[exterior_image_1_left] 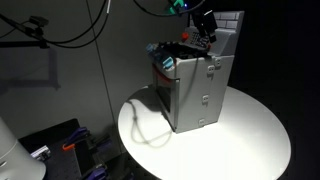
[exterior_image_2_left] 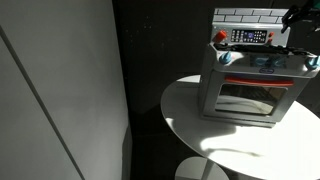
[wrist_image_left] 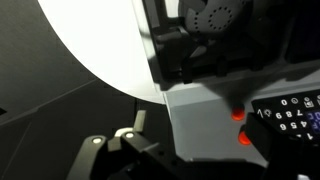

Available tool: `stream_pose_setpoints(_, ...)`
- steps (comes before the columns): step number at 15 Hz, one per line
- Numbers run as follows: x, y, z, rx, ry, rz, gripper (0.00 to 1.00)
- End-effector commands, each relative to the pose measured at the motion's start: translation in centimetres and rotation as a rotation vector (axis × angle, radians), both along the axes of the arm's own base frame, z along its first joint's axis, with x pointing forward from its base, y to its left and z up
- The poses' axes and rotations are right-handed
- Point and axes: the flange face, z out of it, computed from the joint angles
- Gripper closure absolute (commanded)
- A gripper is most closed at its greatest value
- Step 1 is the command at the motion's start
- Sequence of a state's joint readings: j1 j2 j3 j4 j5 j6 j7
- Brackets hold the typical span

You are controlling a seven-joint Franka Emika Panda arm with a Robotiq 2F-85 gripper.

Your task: Press the top orange button on the microwave oven controlling panel of the stove

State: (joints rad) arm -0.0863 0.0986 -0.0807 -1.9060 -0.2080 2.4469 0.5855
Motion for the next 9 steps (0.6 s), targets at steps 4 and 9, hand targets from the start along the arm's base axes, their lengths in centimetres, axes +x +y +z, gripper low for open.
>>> stream_pose_setpoints(4, 1.9, -0.4, 0.0, -0.015, -0.016, -0.047, 0.0)
stream_pose_setpoints(9, 2.6, -0.5, -0.4, -0.01, -0.015, -0.056, 0.0)
